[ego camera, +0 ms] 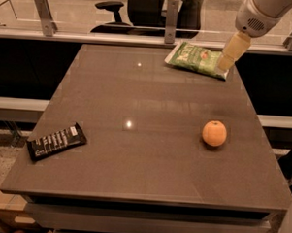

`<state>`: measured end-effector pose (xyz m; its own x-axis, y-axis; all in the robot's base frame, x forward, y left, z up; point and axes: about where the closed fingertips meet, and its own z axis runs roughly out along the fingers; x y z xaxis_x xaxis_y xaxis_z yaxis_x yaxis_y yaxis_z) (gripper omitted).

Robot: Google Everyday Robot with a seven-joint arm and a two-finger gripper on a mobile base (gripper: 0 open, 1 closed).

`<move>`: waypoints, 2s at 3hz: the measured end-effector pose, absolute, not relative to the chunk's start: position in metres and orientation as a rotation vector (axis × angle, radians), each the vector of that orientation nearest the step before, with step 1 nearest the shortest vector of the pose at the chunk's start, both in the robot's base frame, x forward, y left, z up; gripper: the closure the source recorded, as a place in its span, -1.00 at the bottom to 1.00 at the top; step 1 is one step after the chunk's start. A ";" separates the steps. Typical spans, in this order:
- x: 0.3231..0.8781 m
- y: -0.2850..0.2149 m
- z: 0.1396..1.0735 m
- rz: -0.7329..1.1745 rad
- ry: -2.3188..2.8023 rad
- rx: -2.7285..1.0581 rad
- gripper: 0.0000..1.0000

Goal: Move green jalapeno chip bag near rxbar chocolate

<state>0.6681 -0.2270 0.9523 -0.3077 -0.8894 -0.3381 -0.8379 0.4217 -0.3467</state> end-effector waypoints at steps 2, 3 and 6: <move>0.709 -0.215 0.925 -0.069 2.217 -1.509 -1.00; 0.728 -0.212 0.914 -0.064 2.236 -1.487 -1.00; 0.763 -0.207 0.885 -0.128 2.319 -1.461 -1.00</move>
Offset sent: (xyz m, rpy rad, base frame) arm 0.0725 0.0062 -0.0325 0.0502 0.0989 0.0408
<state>0.7629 -0.2070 0.8846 -0.3773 -0.8829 -0.2794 -0.8467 0.4511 -0.2821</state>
